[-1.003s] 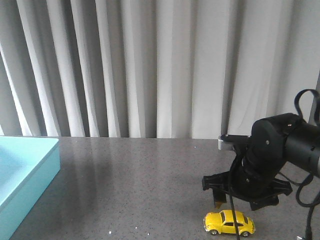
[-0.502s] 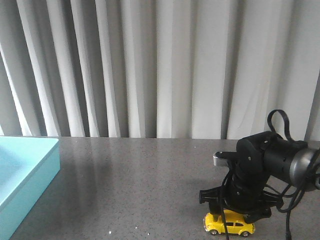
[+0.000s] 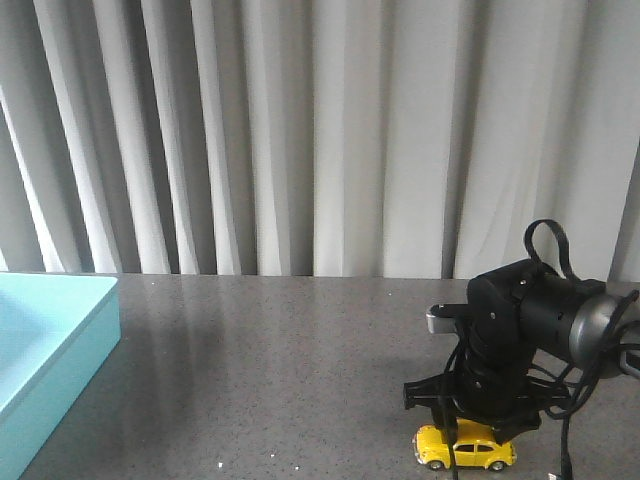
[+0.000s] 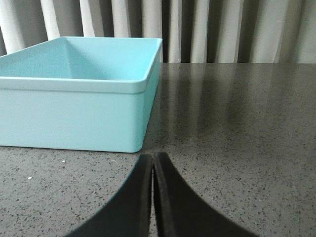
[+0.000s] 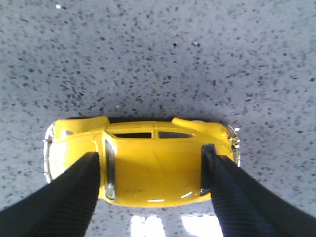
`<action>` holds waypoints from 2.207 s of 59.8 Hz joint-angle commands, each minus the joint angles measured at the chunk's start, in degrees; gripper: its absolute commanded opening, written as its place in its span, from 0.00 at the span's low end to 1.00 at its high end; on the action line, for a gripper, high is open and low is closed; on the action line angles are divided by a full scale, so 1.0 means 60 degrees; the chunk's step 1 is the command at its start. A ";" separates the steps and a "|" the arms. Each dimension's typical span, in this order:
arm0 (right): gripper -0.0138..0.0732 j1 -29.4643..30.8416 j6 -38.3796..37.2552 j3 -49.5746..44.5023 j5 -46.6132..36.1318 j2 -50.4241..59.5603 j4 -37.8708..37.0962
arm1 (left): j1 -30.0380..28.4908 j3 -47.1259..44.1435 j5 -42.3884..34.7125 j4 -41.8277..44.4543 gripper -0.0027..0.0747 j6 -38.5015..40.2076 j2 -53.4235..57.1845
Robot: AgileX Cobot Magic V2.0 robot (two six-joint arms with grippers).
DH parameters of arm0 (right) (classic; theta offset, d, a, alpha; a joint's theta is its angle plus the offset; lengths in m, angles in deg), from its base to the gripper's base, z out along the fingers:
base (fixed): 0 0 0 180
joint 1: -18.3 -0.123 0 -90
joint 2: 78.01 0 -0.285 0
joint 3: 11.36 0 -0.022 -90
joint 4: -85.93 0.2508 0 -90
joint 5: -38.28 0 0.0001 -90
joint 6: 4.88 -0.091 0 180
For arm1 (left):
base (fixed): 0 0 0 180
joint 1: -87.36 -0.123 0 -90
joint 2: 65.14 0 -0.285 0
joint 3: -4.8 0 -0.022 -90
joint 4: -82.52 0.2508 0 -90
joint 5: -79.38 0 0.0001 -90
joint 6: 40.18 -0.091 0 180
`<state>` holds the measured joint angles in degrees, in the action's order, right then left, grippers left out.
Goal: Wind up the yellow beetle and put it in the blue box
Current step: 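Drag the held beetle backward along the table with the right gripper, then open the right gripper, releasing the beetle to roll toward the blue box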
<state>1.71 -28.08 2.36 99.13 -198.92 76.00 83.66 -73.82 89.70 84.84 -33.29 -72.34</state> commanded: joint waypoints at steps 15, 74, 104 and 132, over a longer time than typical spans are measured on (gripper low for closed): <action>0.60 0.0149 0.0373 -0.0242 0.1661 -0.0127 -0.1339 | 0.0062 0.0124 -0.0653 -0.0009 0.03 0.0081 0.0148; 0.60 0.4295 0.2255 -0.0242 0.2164 -0.0095 -0.1761 | 0.0062 0.0124 -0.0653 -0.0009 0.03 0.0081 0.0148; 0.60 0.5188 0.2569 -0.0164 0.1227 0.0033 -0.1501 | 0.0062 0.0124 -0.0653 -0.0009 0.03 0.0081 0.0148; 0.58 0.5188 0.4530 0.2570 -0.0145 0.2322 0.4176 | 0.0062 0.0124 -0.0653 -0.0009 0.03 0.0081 0.0148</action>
<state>32.77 -5.54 15.05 101.50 -191.80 94.44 83.66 -73.82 89.70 84.84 -33.29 -72.34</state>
